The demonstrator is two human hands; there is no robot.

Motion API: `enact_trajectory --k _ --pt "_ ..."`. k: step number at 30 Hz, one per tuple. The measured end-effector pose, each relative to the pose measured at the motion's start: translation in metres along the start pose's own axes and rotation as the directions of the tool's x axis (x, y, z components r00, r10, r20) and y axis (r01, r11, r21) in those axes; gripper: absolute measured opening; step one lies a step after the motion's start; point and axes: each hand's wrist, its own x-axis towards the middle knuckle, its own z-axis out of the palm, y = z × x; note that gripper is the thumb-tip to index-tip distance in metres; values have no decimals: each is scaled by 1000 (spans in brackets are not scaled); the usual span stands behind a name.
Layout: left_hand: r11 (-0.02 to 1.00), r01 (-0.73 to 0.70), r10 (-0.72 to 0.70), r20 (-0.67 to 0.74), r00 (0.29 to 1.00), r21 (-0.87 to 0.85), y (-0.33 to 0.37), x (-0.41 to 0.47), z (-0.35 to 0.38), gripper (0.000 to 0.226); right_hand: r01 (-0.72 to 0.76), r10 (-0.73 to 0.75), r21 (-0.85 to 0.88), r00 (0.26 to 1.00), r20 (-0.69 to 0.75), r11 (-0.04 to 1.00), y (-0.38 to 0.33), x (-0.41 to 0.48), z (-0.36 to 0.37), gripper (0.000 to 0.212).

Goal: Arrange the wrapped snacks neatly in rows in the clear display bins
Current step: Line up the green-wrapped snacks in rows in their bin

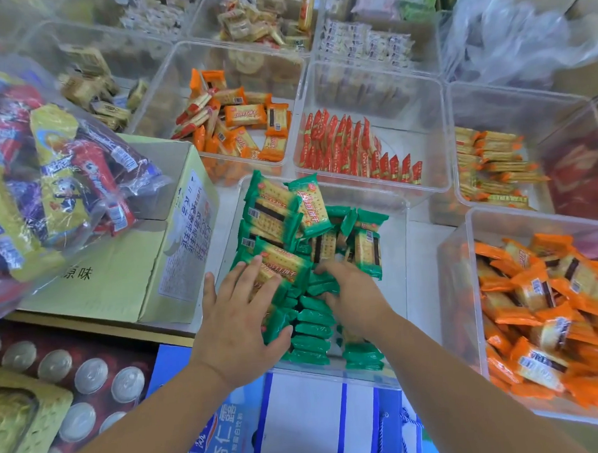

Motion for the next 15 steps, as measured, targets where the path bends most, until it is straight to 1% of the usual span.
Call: enact_trajectory --k 2,4,6,7,10,12,13,15 --pt "1000 -4 4 -8 1000 -7 0 0 0 73 7 -8 42 999 38 999 1 -4 0 48" --pt "1000 -5 5 -13 1000 -9 0 0 -1 73 -18 13 76 997 71 997 2 -5 -4 56" --pt "1000 -6 6 -15 1000 -8 0 1 -1 73 -40 34 61 994 99 997 5 -6 -6 58" --pt "1000 -7 7 -14 1000 -8 0 0 -1 73 -30 27 19 994 110 999 7 -8 -5 57" --pt "1000 -12 12 -14 1000 -8 0 0 -1 72 53 -32 -199 994 106 979 10 -14 -3 54" --pt "1000 -10 10 -19 1000 -9 0 0 -1 71 79 -47 -256 991 129 963 13 -16 -4 56" --pt "1000 -9 9 -22 1000 -11 0 0 -1 71 84 -47 -239 987 156 967 13 -16 -5 56" --pt "1000 -10 10 -29 1000 -15 0 0 -1 71 44 -21 -110 979 202 993 13 -13 -9 53"
